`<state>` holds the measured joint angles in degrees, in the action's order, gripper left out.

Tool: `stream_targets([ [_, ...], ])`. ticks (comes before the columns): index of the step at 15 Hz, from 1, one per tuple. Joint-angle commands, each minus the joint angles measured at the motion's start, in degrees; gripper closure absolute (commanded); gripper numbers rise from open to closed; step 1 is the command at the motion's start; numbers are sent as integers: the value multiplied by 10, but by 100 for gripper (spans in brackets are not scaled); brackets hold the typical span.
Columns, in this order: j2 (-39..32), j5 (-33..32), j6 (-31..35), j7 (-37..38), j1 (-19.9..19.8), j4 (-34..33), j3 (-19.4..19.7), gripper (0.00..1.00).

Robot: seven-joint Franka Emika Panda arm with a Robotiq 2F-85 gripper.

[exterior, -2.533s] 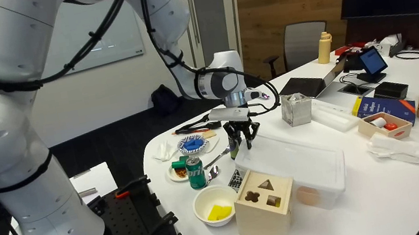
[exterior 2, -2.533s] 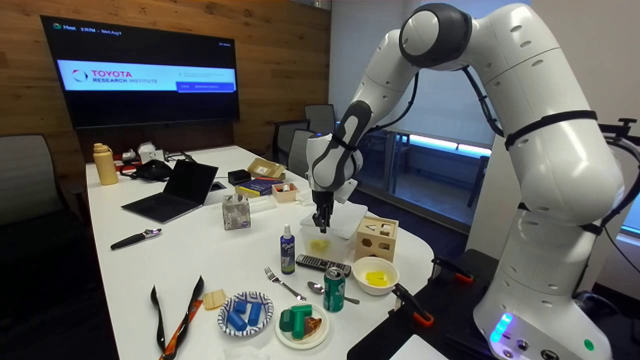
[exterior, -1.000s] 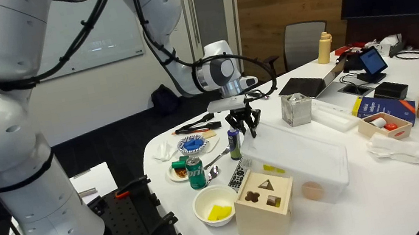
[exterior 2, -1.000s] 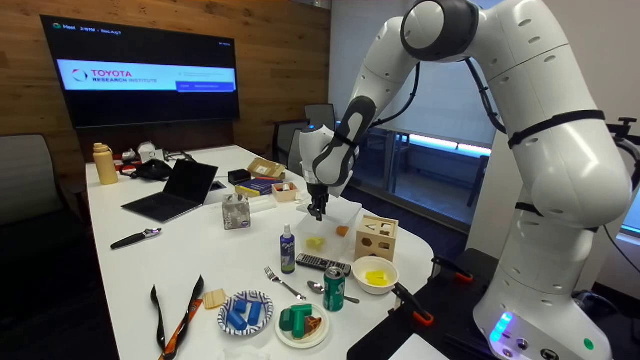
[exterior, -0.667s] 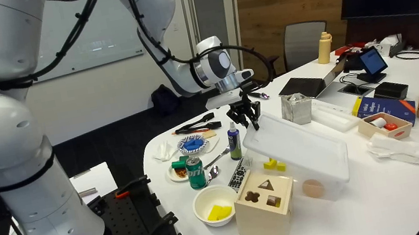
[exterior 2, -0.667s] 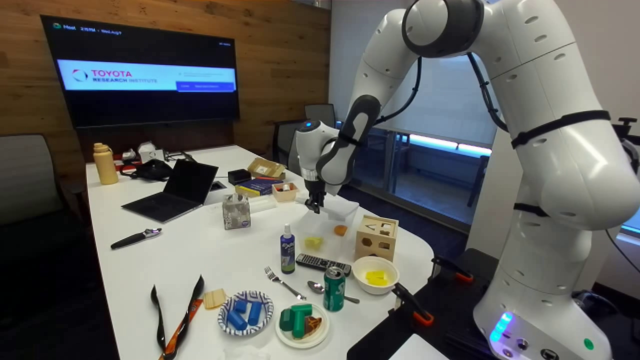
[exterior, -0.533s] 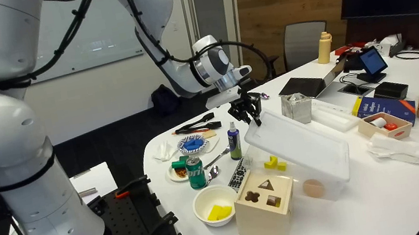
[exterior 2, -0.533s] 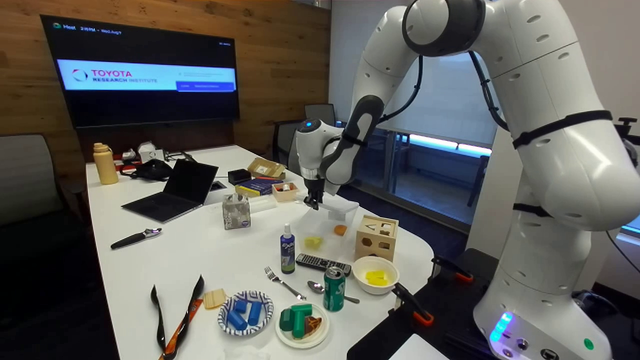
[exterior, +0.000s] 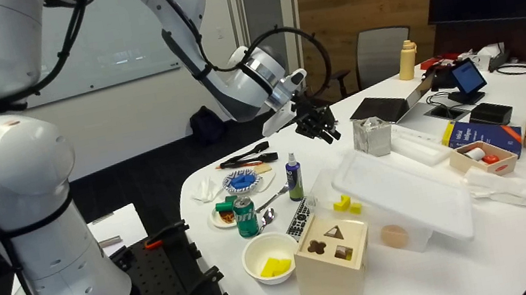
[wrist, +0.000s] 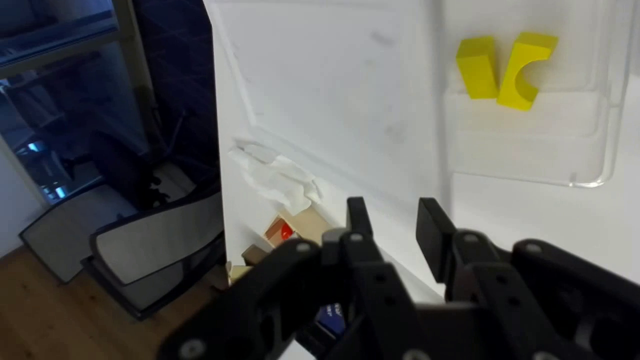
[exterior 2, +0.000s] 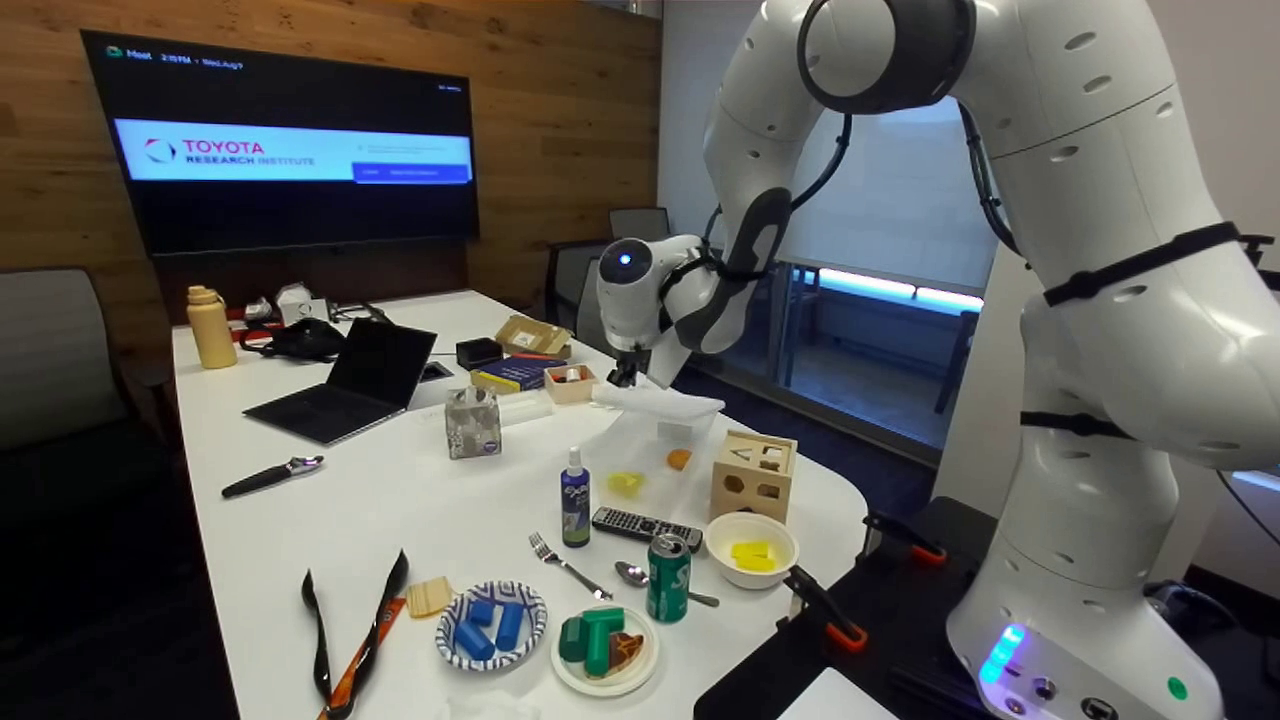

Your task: Take the lid off of the plastic container

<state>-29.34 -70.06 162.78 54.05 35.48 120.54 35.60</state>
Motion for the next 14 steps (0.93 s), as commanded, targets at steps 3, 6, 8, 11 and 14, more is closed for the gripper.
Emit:
stream_targets([
  [3, -22, -159, -46, 190, 77, -11, 64, 92],
  [6, -34, -165, -51, 206, 71, -4, 52, 92],
  [8, -42, -147, -39, 189, 62, 0, 45, 92],
  [11, -41, -106, -9, 153, 38, 10, 33, 37],
  [14, -31, -62, 24, 108, 11, 18, 19, 13],
])
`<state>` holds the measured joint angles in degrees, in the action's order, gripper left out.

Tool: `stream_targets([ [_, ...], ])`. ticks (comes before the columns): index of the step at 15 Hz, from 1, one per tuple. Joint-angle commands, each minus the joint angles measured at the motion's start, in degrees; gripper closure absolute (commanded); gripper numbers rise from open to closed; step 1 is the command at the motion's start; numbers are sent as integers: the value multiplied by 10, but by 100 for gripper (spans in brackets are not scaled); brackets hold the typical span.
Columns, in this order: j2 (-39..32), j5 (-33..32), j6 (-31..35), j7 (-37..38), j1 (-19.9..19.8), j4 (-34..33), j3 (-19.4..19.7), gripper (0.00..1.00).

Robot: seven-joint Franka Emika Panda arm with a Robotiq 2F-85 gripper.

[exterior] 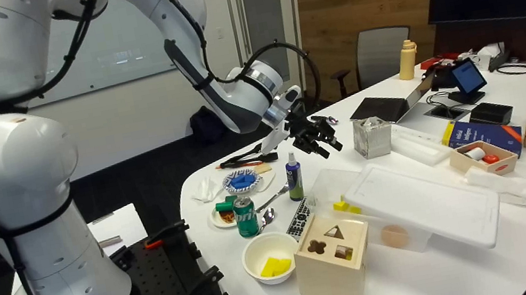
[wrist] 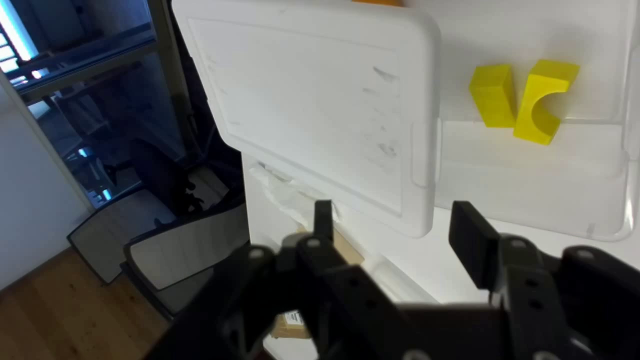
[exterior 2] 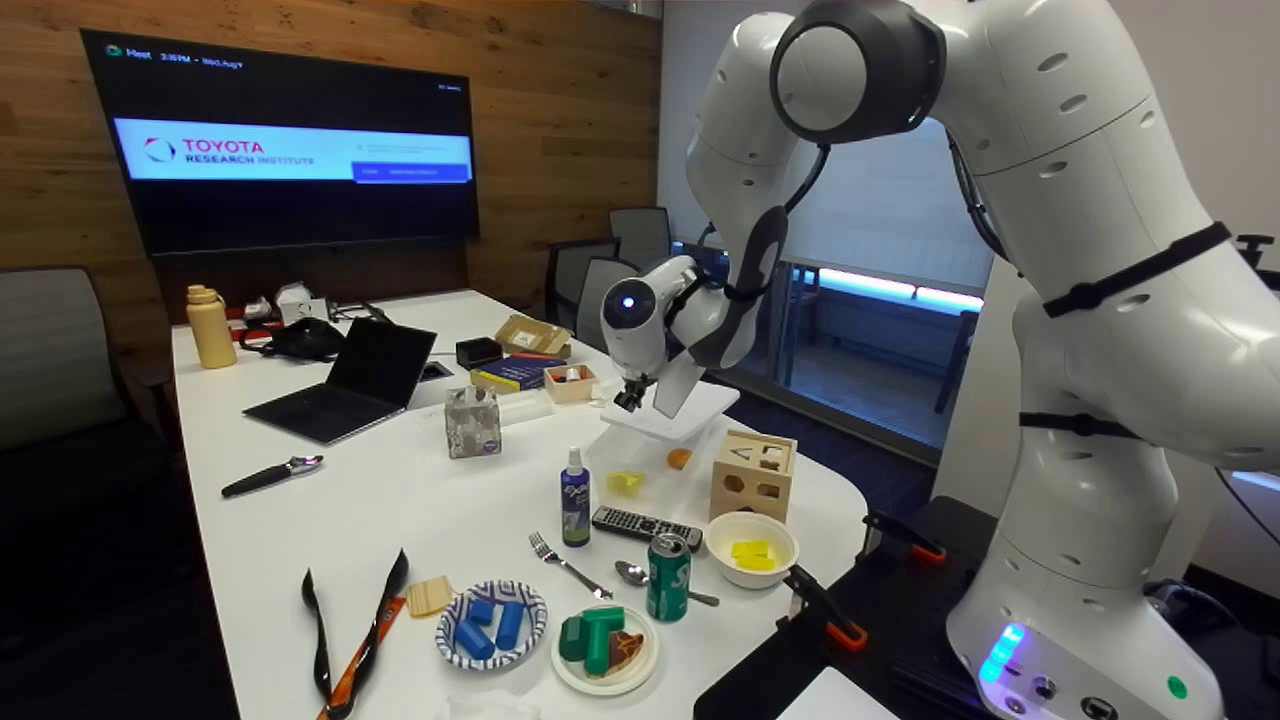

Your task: Take the lid off of the plastic container

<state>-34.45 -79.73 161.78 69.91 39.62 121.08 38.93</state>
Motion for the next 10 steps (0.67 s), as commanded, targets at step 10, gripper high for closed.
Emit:
stream_targets([
  [10, 43, 215, 56, -237, -144, 21, -112, 0],
])
